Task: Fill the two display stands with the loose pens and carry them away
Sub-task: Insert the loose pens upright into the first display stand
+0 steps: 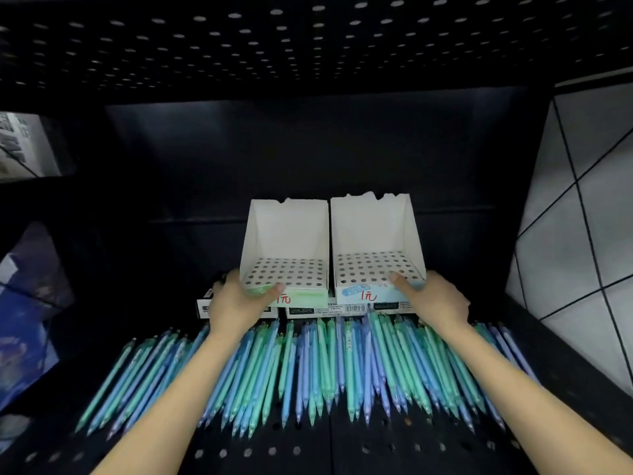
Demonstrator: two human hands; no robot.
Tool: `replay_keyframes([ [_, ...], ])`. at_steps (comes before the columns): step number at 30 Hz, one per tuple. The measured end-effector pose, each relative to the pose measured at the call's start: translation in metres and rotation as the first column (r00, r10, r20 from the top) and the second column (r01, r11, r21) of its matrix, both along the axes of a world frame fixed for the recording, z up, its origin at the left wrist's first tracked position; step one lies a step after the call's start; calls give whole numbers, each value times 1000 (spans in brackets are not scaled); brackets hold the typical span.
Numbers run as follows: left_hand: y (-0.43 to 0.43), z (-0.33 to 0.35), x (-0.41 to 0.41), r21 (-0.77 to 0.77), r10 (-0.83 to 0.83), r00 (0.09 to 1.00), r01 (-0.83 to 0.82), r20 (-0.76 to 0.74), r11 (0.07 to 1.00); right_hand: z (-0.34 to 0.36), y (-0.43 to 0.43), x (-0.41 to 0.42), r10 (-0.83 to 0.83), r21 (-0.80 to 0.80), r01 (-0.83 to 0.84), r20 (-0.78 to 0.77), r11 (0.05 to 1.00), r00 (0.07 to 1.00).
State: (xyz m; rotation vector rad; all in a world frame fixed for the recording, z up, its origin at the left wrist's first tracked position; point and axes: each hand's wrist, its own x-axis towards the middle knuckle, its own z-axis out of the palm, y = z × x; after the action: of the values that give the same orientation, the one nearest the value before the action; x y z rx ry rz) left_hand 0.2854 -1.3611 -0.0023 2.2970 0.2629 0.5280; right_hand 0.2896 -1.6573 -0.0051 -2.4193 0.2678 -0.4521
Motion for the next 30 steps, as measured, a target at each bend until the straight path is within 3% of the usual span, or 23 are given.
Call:
replay_keyframes([
  [3,2,2,-5,238,79,997,-75,-6,968,2,-1,-6,-18,-72,21,35,997,999],
  [8,12,-1,-27,301,113,993,-119,39,946,5,-11,-44,-88,-283,107,79,953,993],
  [12,35,-15,-63,453,179,983,-143,-37,880,-5,-28,-78,-156,-473,79,-125,877,980],
  [17,74,-24,-92,567,336,875,-89,-349,819,-19,-47,-100,-205,-441,27,-361,897,910],
  [20,87,-21,-100,511,356,820,-91,-449,855,-21,-48,-103,-186,-379,13,-425,925,886],
  [30,76,-12,-102,463,272,842,-30,-465,886,-15,-28,-102,-121,-367,-71,-474,928,872],
])
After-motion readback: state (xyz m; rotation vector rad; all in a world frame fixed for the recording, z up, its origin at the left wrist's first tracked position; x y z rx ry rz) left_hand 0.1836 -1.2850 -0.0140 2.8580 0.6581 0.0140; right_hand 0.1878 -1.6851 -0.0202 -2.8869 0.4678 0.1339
